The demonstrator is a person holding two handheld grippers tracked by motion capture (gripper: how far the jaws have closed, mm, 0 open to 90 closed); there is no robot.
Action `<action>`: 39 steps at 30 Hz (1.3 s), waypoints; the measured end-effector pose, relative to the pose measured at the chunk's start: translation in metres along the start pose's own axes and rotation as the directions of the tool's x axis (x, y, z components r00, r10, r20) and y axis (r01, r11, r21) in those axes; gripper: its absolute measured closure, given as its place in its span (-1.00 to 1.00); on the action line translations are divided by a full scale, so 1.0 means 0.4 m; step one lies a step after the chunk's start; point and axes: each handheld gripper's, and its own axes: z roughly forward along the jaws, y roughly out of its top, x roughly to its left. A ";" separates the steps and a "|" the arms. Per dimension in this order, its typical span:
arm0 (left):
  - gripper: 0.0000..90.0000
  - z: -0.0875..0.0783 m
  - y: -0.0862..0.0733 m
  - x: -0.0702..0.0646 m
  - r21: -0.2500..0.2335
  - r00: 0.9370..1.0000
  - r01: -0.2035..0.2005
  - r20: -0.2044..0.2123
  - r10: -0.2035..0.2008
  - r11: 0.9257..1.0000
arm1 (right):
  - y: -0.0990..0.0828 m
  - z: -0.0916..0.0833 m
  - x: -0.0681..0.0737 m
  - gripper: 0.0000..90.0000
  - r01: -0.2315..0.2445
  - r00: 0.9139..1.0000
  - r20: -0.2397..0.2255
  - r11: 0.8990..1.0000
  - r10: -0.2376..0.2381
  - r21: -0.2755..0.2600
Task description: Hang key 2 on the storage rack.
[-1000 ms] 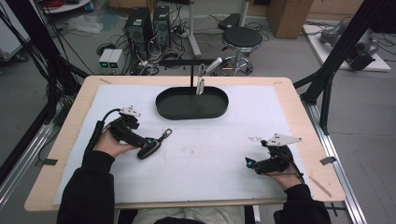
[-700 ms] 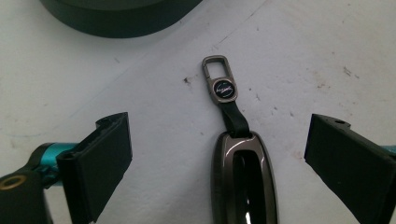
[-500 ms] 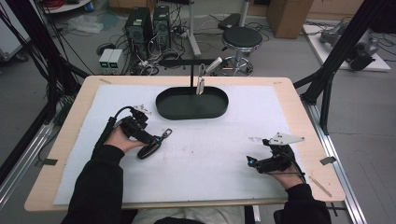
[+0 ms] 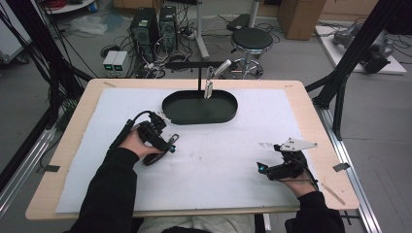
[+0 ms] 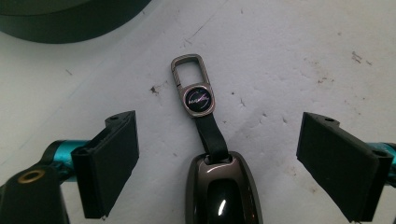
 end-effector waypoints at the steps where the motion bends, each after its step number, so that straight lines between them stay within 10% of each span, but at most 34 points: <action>1: -0.66 0.001 0.001 -0.001 0.005 1.000 -0.005 -0.005 0.005 1.000 | 0.000 -0.001 0.000 -0.98 0.001 1.000 0.000 1.000 -0.001 -0.001; 9: -0.34 0.022 0.001 -0.005 0.043 1.000 -0.006 -0.013 0.007 0.999 | -0.002 -0.010 0.001 -0.98 0.000 0.999 0.044 1.000 0.001 -0.030; 15: 0.59 0.026 -0.002 -0.014 0.063 0.999 0.003 -0.036 -0.001 0.998 | -0.006 -0.016 0.007 -0.98 0.014 0.997 0.077 0.999 -0.011 -0.031; 22: 0.79 0.035 -0.001 -0.031 0.071 0.996 -0.005 -0.092 0.012 0.997 | -0.001 -0.034 0.002 -0.92 0.003 0.994 0.110 0.995 0.008 -0.101; 39: 0.83 -0.018 -0.015 -0.011 -0.036 0.997 -0.054 -0.051 0.052 0.998 | -0.014 -0.030 0.003 -0.93 -0.015 0.992 0.121 0.996 0.026 -0.091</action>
